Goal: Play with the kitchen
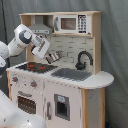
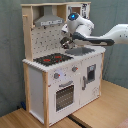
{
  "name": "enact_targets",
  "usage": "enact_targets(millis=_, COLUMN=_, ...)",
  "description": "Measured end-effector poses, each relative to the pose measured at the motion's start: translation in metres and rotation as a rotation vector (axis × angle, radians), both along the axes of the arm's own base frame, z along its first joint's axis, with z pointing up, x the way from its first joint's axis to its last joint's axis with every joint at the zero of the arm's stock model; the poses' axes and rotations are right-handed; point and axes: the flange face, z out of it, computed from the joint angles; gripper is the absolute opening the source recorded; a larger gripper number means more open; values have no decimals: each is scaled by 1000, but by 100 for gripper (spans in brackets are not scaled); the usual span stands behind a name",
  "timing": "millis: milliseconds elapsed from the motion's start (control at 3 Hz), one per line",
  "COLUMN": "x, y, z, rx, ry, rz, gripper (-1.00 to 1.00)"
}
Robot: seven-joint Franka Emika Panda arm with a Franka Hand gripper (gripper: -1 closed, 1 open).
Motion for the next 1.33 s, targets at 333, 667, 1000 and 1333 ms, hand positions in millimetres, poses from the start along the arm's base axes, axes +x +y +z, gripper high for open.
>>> enact_targets(millis=333, x=-4, y=35, z=-5, rx=77, ry=-42, rz=51, gripper=-100)
enact_targets(millis=667, x=-12, y=74, z=-10, rx=163, ry=-73, rz=97, gripper=-100)
enact_targets(millis=1000, x=-22, y=112, z=-10, rx=253, ry=-96, rz=146, gripper=-100)
enact_targets(millis=1333, x=-23, y=136, z=-15, rx=325, ry=-97, rz=178, gripper=-100)
